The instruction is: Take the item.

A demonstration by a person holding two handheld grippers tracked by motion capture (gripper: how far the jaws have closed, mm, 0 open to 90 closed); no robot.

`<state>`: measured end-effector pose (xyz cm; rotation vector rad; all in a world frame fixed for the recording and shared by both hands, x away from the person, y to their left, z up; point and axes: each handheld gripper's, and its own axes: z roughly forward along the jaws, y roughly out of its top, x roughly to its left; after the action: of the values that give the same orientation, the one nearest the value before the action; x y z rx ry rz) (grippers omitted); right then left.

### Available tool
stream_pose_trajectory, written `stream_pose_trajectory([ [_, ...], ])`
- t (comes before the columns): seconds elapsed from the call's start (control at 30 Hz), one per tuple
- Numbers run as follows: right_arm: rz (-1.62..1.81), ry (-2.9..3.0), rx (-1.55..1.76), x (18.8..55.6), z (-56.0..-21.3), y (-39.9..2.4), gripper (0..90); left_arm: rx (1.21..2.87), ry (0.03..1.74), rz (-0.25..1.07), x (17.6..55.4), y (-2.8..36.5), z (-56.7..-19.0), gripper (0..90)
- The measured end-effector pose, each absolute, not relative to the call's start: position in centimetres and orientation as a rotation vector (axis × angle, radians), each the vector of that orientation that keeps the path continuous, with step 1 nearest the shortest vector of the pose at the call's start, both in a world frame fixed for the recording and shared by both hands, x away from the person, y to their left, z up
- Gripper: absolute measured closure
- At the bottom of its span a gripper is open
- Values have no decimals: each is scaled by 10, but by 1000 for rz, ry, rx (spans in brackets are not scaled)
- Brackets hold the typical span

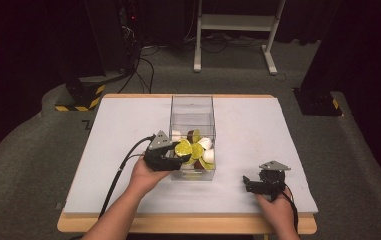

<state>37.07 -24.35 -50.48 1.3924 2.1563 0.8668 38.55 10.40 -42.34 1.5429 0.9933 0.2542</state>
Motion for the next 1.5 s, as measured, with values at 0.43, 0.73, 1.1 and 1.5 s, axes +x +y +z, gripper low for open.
stream_pose_trajectory([
  [0.43, 866, 2157, 1393, 371, -505, -243, 79, 1501, 1002, 262, 374, 133, -419, 379],
  [0.73, 866, 2156, 1393, 371, -505, -243, 79, 1466, 1034, 283, 368, 160, -419, 379],
  [1.1, 866, 2157, 1393, 371, -505, -243, 79, 1447, 1066, 306, 361, 184, -425, 379],
  [1.5, 866, 2157, 1393, 371, -505, -243, 79, 1439, 1137, 340, 360, 208, -450, 379],
])
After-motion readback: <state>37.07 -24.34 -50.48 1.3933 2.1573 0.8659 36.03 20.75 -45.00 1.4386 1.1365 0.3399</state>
